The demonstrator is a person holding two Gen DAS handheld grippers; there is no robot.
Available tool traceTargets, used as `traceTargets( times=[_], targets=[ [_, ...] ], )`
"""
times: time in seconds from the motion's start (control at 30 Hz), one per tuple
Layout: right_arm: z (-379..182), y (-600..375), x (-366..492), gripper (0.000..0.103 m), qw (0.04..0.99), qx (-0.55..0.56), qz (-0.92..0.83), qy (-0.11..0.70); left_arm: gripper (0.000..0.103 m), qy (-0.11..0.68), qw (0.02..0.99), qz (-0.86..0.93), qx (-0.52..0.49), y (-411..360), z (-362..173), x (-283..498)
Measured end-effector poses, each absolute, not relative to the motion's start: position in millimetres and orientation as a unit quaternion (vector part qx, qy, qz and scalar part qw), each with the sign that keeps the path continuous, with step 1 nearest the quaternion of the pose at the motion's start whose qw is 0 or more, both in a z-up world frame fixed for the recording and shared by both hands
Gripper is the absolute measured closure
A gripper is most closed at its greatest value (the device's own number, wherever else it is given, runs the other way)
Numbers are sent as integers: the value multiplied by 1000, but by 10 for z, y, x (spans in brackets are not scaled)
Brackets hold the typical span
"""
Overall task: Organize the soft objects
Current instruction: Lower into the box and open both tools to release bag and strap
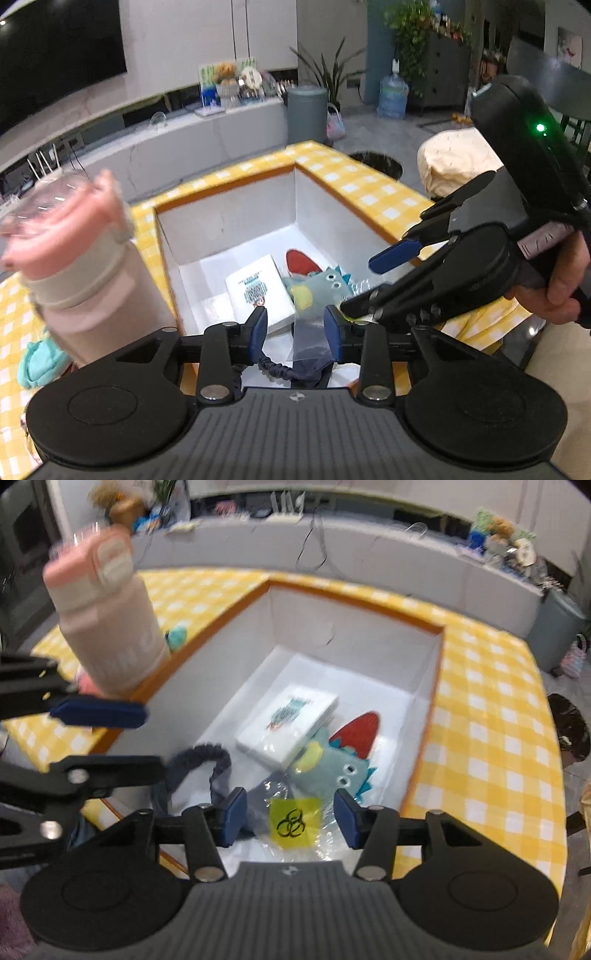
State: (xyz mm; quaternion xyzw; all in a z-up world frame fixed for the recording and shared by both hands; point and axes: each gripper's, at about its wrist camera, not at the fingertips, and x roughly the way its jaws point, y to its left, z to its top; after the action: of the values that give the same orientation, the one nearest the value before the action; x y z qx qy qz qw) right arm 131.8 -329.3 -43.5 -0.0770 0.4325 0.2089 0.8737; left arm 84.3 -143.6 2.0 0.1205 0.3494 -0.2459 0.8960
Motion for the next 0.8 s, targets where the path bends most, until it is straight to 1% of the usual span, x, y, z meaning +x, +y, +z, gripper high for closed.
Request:
traceTargets(
  times=[0.2, 0.3, 0.4, 0.47, 0.53, 0.57, 0.6, 0.63, 0.67, 0.7, 0.73, 0.8],
  targets=[
    [-321, -3427, 1082, 52, 905, -67, 164, 387, 63, 330, 913, -216, 105, -1259, 137, 605],
    [-326, -3482, 1026, 56, 913, -69, 140, 376, 63, 344, 911, -207, 91, -1175, 122, 606],
    [-373, -3525, 1056, 59, 913, -65, 123, 385, 65, 359, 910, -188, 84, -1114, 59, 659],
    [-401, -3549, 1065, 62, 911, -60, 120, 390, 66, 375, 905, -189, 73, -1072, 8, 694],
    [-439, -3557, 1080, 71, 909, -59, 115, 395, 70, 395, 896, -197, 53, -1044, -67, 759],
    [-459, -3565, 1086, 72, 909, -61, 113, 397, 76, 403, 893, -192, 50, -1041, -113, 786],
    [-473, -3574, 1091, 77, 909, -61, 108, 398, 80, 409, 892, -188, 51, -1034, -158, 799],
    [-486, -3591, 1090, 83, 909, -60, 104, 398, 81, 413, 890, -188, 52, -1035, -198, 809],
    [-497, -3604, 1096, 87, 910, -58, 100, 398, 85, 413, 890, -189, 50, -1023, -238, 790],
    [-501, -3619, 1103, 95, 910, -58, 95, 399, 91, 414, 889, -191, 49, -1027, -246, 802],
    [-511, -3637, 1112, 99, 911, -59, 89, 399, 95, 414, 887, -196, 50, -1030, -253, 801],
    [-521, -3681, 1132, 100, 911, -48, 92, 400, 102, 416, 883, -213, 47, -1063, -260, 814]
  ],
)
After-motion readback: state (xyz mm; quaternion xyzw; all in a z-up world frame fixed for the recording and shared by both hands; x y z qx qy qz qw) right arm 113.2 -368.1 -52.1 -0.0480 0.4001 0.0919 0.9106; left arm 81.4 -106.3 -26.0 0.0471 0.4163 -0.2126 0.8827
